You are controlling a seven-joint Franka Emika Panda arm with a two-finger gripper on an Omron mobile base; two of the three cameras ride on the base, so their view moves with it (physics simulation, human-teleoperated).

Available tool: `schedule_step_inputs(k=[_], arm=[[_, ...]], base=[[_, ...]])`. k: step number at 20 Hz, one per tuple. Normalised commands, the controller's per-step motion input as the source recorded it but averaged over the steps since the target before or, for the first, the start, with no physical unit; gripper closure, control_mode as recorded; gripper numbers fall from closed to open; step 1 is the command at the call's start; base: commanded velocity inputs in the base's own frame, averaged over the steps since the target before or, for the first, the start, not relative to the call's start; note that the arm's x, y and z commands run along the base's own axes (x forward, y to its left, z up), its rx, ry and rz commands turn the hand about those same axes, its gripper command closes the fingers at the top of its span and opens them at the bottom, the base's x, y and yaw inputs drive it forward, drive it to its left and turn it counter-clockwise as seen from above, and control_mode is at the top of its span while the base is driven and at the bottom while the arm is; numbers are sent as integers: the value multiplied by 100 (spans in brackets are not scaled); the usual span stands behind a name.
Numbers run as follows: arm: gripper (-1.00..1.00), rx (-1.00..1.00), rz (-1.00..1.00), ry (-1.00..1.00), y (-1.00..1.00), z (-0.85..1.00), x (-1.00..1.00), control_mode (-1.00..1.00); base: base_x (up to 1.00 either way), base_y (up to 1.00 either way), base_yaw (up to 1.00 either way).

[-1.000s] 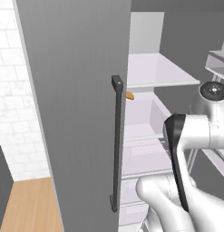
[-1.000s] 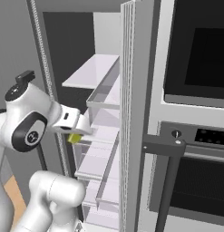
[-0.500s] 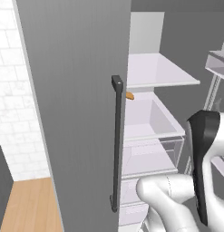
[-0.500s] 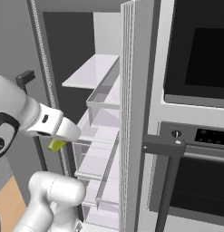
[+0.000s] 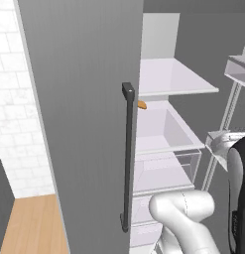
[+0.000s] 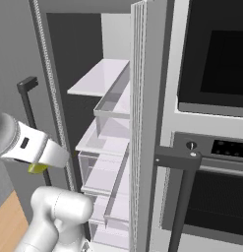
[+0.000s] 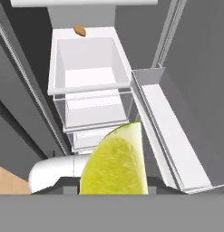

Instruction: Grab a lemon wedge from the fridge and one ice cube from the ice bowl, and put them in the glass of lemonade.

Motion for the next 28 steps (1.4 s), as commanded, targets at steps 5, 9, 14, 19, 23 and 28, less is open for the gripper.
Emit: schedule_step_inputs(k=[5,9,14,19,23,28], arm=[[100,12,1,-12,26,0,10,-100],[100,3,0,-1,29,0,13,-100],[100,0,0,0,6,0,0,-100],[100,0,0,0,0,0,-10,100],[100,0,0,0,0,0,0,100],[100,0,0,0,0,0,0,100]], base=[[0,0,0],[0,0,0],[0,0,0],[-13,0,0],[-99,38,-12],[-84,80,-42]])
